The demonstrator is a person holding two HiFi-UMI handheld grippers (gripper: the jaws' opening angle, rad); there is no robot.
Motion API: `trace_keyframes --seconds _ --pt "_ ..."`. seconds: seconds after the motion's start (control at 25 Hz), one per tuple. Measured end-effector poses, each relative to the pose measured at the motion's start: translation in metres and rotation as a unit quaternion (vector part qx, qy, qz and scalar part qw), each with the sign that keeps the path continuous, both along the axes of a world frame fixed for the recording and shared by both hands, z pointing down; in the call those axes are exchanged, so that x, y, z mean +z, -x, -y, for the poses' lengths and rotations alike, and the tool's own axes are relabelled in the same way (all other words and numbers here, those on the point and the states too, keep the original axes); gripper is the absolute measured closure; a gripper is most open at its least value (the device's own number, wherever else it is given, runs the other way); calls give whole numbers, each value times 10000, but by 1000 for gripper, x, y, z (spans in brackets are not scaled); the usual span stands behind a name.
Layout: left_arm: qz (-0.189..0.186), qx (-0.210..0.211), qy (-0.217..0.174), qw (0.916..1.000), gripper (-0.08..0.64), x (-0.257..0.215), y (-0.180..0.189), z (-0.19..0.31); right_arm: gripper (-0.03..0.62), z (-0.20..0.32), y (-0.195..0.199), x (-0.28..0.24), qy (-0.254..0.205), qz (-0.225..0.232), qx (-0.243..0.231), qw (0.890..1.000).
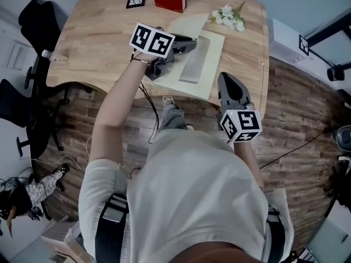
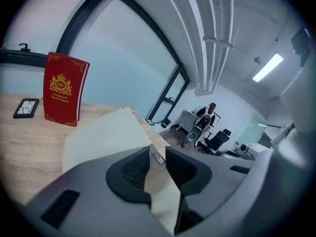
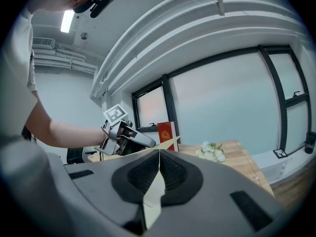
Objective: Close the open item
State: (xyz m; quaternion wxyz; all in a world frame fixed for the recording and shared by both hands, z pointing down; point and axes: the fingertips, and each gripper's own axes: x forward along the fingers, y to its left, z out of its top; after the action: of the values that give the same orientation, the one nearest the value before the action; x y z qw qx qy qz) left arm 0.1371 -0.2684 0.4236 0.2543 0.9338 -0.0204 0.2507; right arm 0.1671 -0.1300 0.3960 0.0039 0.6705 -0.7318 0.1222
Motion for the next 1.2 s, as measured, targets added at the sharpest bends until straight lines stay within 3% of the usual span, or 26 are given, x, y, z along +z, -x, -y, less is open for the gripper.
trace_keyframes --seconds 0.16,0.52,0.72,1.2 --pt "-120 -39 263 9996 456 8 -7 -4 572 -1 -2 2 20 23 22 10000" --pt "56 -213 496 9985 491 38 -10 -5 572 -1 -5 6 77 48 120 9999" --pt "185 -469 359 9981 494 51 -16 3 572 -2 -6 10 143 71 186 9997" --pt "539 -473 297 9970 506 78 -34 6 572 -6 -9 19 260 102 340 9990"
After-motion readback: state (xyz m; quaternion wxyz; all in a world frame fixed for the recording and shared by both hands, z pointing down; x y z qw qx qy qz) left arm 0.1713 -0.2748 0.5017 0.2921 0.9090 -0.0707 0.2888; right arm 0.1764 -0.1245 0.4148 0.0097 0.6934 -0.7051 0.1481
